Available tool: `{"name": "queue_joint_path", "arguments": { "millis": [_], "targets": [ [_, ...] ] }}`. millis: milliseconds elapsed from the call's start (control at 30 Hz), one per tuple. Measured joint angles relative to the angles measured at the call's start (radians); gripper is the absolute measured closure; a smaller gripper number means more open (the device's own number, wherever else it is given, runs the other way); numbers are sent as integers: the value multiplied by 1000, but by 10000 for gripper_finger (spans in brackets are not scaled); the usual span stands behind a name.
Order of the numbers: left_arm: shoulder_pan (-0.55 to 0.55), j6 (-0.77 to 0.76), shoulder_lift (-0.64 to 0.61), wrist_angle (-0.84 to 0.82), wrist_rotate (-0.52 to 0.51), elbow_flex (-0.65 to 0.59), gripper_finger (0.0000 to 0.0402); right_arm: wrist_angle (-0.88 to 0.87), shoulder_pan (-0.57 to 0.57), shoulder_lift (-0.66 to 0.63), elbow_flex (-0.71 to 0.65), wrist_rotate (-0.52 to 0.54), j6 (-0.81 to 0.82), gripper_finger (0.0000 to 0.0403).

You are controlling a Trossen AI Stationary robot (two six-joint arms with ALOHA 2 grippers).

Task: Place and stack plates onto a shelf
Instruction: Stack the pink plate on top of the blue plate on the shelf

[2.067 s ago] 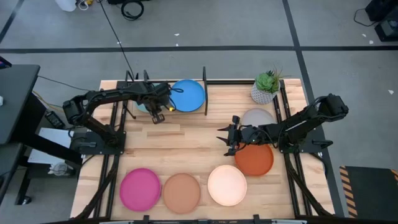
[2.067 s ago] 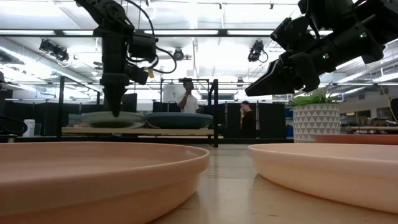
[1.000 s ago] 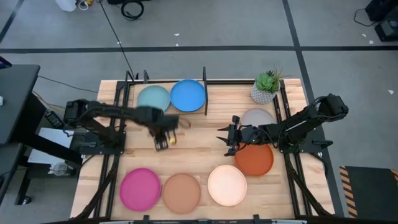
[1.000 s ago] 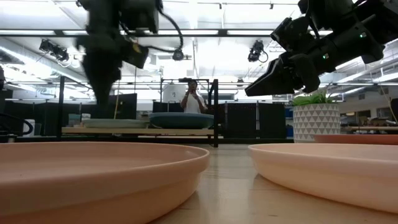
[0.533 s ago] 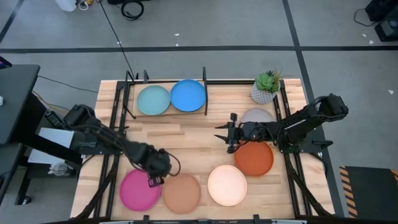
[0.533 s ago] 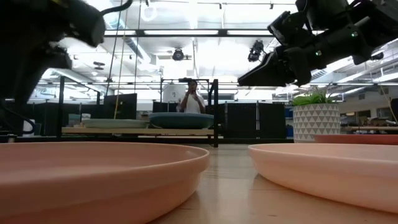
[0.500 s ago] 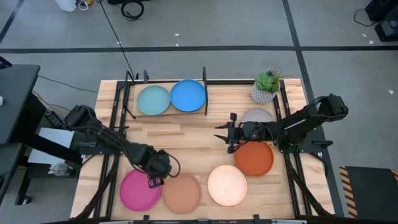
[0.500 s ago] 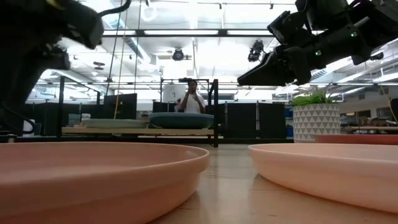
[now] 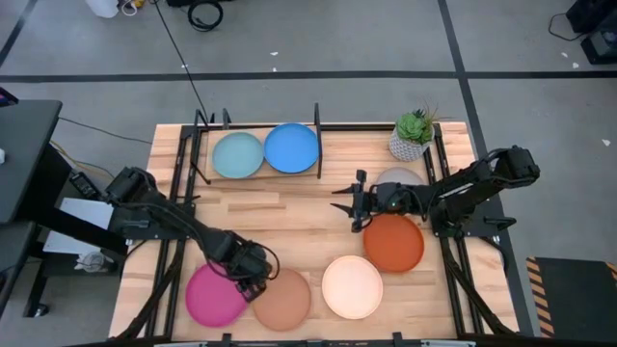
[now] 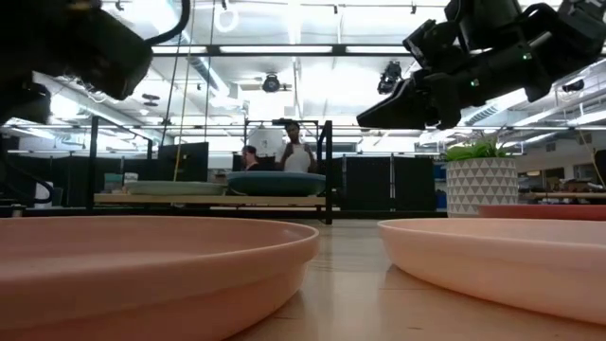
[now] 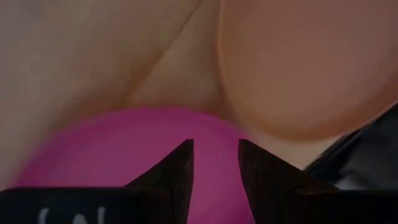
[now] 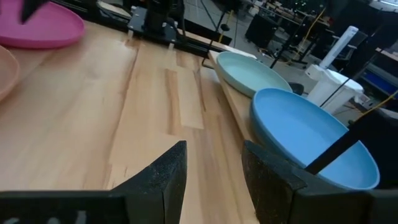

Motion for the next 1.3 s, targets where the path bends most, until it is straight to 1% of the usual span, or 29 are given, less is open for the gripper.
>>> {"name": "queue_joint_path", "arguments": {
  "millis": [100,167,233,433,533,633,733,800,867,933,1033,1133,1167,1300],
  "targets": [
    [-18,-230,28,69,3,0,269,8,-14,0,0,-45,-8,243],
    [-23,-332,48,101,20,1,269,8,-20,0,0,-83,-10,243],
    [-36,-421,64,96,25,0,269,14,-23,0,0,-109,-10,243],
    [-102,-534,71,209,31,2,270,16,-23,0,0,-125,-5,243],
    [-141,-583,75,195,10,30,278,28,-23,0,0,-126,-3,243],
    [-178,-638,107,155,-5,70,287,41,-23,0,0,-137,-3,243],
    [-196,-661,159,122,-3,130,294,57,-23,0,0,-153,-4,243],
    [-198,-645,202,76,2,181,297,68,-23,0,0,-156,-8,243],
    [-196,-613,247,5,15,240,298,72,-23,0,0,-163,-11,243],
    [-194,-575,282,-101,25,297,299,75,-23,0,0,-169,-19,243],
    [-190,-534,311,-197,28,360,299,78,-24,0,0,-169,-27,243],
    [-189,-529,313,-223,25,394,299,87,-23,0,0,-170,-33,243],
    [-189,-529,313,-228,10,401,299,89,-23,0,0,-170,-35,243],
    [-195,-535,313,-233,-28,398,299,96,-23,0,0,-173,-40,243]
  ]
}}
